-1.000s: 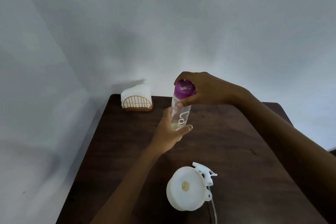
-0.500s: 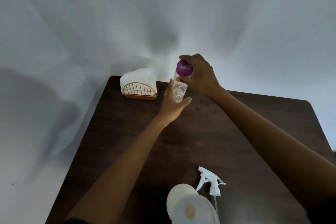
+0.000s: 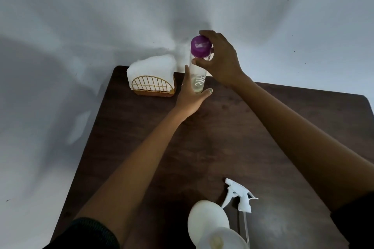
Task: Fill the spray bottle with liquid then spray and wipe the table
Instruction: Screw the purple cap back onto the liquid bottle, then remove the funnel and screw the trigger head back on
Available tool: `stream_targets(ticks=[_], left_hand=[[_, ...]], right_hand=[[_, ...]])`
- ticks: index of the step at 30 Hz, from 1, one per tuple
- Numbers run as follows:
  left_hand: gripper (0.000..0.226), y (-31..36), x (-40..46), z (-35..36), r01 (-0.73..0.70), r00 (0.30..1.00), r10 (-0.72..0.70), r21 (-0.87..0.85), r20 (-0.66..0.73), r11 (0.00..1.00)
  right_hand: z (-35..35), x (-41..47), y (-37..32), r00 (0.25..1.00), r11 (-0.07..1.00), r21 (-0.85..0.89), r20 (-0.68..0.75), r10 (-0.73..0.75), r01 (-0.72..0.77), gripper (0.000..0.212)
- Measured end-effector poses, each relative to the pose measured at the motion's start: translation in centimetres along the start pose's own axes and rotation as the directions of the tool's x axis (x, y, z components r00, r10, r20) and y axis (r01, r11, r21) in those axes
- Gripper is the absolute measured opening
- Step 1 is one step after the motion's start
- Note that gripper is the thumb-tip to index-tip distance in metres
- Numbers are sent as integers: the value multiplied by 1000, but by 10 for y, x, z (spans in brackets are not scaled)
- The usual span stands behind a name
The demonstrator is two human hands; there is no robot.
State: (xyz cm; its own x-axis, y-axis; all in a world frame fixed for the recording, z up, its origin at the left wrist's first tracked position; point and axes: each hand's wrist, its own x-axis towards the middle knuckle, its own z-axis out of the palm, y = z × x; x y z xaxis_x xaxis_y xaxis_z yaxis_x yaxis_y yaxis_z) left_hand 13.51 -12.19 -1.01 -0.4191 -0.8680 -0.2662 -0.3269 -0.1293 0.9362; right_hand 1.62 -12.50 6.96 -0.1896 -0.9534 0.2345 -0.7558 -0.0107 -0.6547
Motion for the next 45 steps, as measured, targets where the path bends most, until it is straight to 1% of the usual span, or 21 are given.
stream_targets(ticks=[3,6,8,9,12,14,16,19,20,23,25,27,29,30,32,33,35,37,40,42,45], left_hand=[[107,-3,-1,2,20,1000,-20,20,7,1000],[109,0,-8,1,32,999,-32,12,13,999],[107,4,-18,1,24,1000,-24,4,-18,1000],[106,5,-25,0,19,999,-19,-1,-44,1000],[97,10,-58,-8,-12,996,6,-60,-91,998],[86,8,-90,-13,-28,996,20,-89,-92,996],[71,4,-128,-18,-45,995,36,-89,-91,995],[39,-9,-186,-19,-67,993,59,-76,-104,995],[35,-15,-204,-18,-67,991,58,-78,-117,995],[40,-38,-248,-13,-51,994,47,-35,-100,998],[44,-55,-269,-10,-29,999,30,50,-22,998],[47,-66,-286,-6,-54,997,45,138,65,989],[51,-72,-298,-1,-75,991,37,313,125,947],[53,-73,-302,1,-69,992,20,402,126,913],[59,-74,-307,2,-58,990,-8,468,138,882],[63,-76,-308,3,-59,987,-19,480,157,875],[68,-76,-310,4,-69,979,-35,496,199,865],[72,-75,-311,6,-54,974,-60,480,219,875],[76,-78,-311,7,-29,981,-61,447,185,894],[80,-82,-310,7,-4,982,-77,430,171,903],[81,-85,-309,8,-4,979,-83,423,186,906]], right_hand=[[-2,0,4,998,999,25,44,45,-46,77],[-7,-3,4,993,995,56,86,81,-86,91],[-15,-8,1,990,991,66,91,109,-115,97],[-20,-12,-1,987,989,63,96,126,-133,96],[-41,-39,-17,980,979,87,100,175,-184,76],[-54,-65,-30,970,965,123,104,219,-231,57],[-66,-98,-44,975,964,148,67,211,-219,42],[-79,-152,-61,986,958,234,42,160,-166,37],[-81,-171,-66,987,952,261,59,150,-161,38],[-82,-224,-77,972,927,320,190,138,-194,42],[-80,-253,-79,948,938,285,300,107,-196,51],[-79,-278,-80,927,958,220,363,93,-183,55],[-78,-297,-79,910,964,157,391,137,-213,54],[-79,-306,-79,896,961,132,411,170,-243,56],[-78,-321,-80,865,946,115,450,222,-302,61],[-77,-327,-81,854,938,122,465,235,-325,58],[-73,-335,-83,847,929,145,477,236,-340,41],[-69,-340,-85,861,925,174,454,228,-337,31],[-65,-344,-86,895,906,241,371,245,-348,19],[-64,-344,-88,905,888,284,338,259,-360,17],[-66,-344,-90,907,857,356,335,254,-372,20]])
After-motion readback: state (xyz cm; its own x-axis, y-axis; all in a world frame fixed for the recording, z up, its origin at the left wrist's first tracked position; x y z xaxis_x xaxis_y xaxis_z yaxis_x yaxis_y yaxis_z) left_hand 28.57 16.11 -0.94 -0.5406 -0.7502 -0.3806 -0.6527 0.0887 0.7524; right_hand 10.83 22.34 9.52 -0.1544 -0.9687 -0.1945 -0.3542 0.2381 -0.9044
